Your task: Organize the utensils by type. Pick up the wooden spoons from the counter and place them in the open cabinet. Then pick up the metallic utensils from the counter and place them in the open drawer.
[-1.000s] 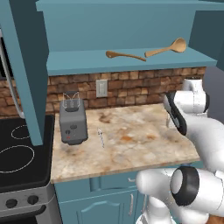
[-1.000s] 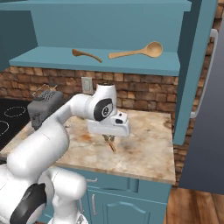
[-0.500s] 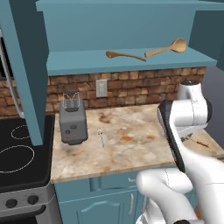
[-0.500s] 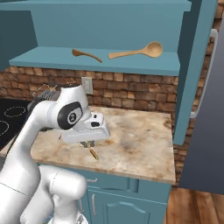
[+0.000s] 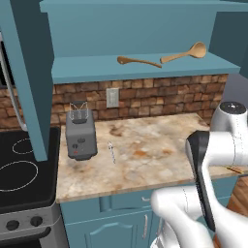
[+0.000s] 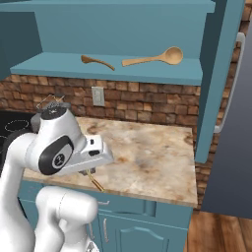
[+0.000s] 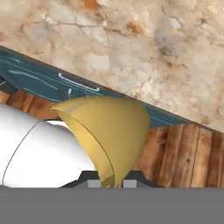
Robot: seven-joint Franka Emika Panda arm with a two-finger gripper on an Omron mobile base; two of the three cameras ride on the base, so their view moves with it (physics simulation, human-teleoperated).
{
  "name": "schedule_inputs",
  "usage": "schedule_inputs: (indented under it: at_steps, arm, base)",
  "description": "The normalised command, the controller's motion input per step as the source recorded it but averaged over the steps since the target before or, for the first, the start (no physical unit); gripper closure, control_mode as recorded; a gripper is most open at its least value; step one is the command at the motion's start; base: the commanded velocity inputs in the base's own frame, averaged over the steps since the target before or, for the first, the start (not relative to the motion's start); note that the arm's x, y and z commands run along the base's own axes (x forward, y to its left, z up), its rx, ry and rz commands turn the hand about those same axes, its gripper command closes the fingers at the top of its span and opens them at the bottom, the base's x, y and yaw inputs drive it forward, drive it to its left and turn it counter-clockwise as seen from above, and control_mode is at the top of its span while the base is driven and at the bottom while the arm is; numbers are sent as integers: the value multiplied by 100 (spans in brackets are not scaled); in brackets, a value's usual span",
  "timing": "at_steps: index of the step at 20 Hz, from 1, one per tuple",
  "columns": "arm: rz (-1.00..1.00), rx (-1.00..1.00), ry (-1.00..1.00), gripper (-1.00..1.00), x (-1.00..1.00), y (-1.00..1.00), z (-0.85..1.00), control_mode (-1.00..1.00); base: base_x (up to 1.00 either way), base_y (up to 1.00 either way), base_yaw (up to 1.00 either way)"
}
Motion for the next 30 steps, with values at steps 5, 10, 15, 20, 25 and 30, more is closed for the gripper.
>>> schedule_inputs:
  at_steps: [5, 10, 15, 20, 25, 30]
  arm:
    - [25, 0, -10, 100, 0, 15, 14, -100]
    - [30, 0, -20, 100, 0, 24, 1, -100]
    - [23, -2, -14, 100, 2, 43, -1, -100]
    - [13, -7, -9, 100, 0, 53, -8, -100]
    - [9, -5, -8, 100, 0, 35, -8, 100]
    - [0, 0, 0, 100, 0, 0, 0, 100]
  base:
    - [0, 0, 0]
    - [0, 0, 0]
    - [0, 0, 0]
    - [0, 0, 0]
    - [0, 7, 2]
    - [-17, 22, 17]
